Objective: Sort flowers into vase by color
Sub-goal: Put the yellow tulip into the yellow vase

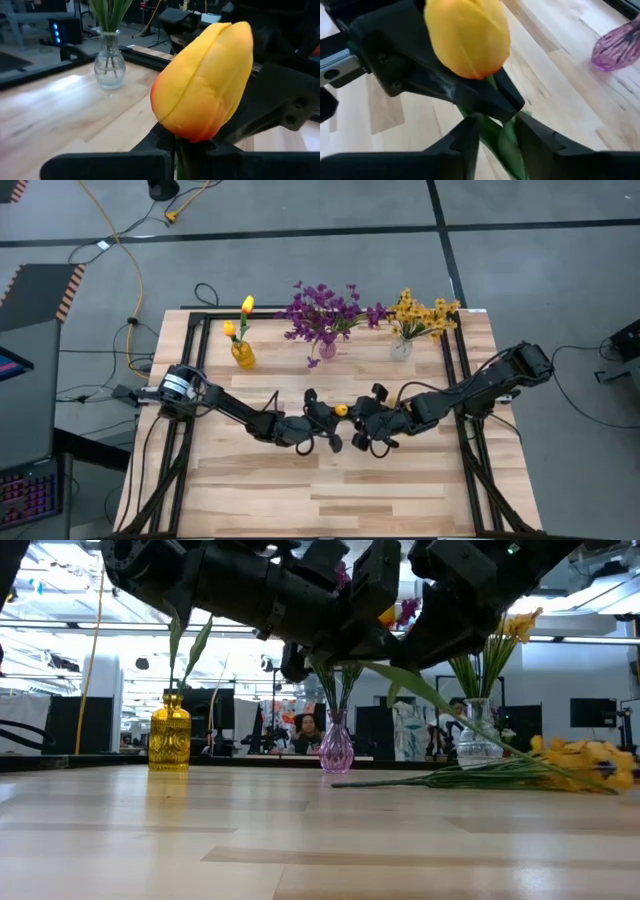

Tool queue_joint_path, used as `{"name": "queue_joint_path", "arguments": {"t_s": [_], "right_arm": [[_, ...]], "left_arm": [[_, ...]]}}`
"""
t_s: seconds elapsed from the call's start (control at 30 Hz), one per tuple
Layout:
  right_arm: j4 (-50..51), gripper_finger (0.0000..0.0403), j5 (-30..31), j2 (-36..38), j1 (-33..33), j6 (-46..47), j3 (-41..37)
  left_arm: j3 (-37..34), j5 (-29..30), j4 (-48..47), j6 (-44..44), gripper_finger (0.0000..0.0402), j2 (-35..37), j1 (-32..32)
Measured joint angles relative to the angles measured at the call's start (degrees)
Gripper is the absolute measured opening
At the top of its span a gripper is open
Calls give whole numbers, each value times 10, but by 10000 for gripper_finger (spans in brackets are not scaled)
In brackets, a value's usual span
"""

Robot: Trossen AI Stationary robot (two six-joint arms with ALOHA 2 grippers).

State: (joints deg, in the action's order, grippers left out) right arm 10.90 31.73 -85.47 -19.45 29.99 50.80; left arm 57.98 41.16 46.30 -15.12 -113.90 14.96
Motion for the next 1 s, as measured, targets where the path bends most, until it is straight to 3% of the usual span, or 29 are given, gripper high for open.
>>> {"name": "queue_joint_path", "arguments": {"t_s": [0.3,0.57,0.73,1.0], "right_arm": [[6,211,-34,3,0,0,0],[30,209,-64,39,-6,0,0],[33,207,-97,80,-8,0,0],[40,207,-97,128,-8,0,0]], "left_arm": [[0,-45,-101,-16,2,70,0],[0,-104,-212,-19,2,158,0],[0,-109,-340,-18,2,243,0],[0,-124,-502,-10,2,388,0]]}}
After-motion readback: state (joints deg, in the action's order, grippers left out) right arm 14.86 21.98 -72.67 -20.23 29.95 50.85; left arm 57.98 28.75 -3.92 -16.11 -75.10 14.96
